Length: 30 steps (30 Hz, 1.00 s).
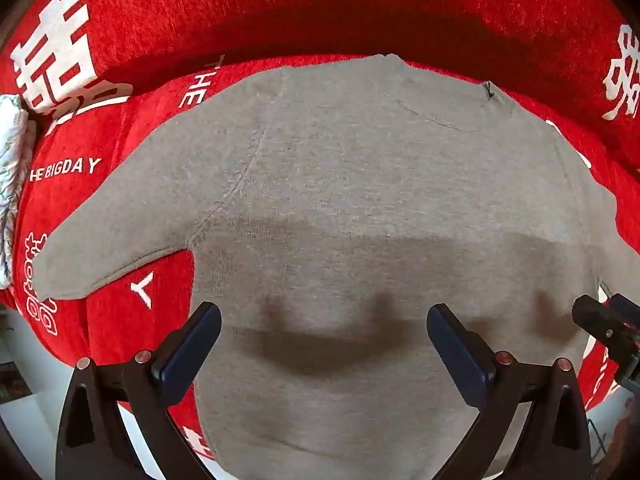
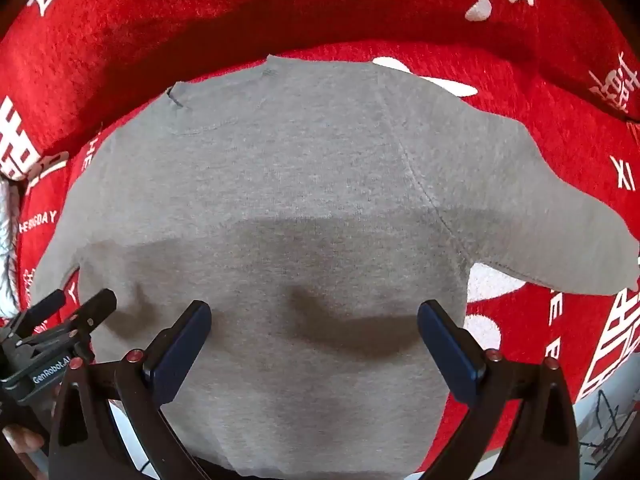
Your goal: Fold small clothes
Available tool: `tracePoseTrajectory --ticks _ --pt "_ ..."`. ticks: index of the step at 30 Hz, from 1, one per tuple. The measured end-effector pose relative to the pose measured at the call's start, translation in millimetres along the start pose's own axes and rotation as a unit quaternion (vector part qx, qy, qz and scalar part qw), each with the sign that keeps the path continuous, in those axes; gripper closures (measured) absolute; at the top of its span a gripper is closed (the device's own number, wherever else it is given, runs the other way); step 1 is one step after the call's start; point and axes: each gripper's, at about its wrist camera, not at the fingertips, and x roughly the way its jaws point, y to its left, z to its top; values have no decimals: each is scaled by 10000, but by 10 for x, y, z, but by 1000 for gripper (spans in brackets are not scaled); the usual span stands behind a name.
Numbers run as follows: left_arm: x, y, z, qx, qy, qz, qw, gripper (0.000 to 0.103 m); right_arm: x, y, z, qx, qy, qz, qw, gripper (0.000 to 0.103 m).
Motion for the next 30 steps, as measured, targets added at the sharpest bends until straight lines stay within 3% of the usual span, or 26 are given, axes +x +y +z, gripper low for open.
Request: tracePoseTrajectory --ticks 30 --pt "80 132 84 -119 104 21 9999 0 106 185 94 -60 74 -451 9989 0"
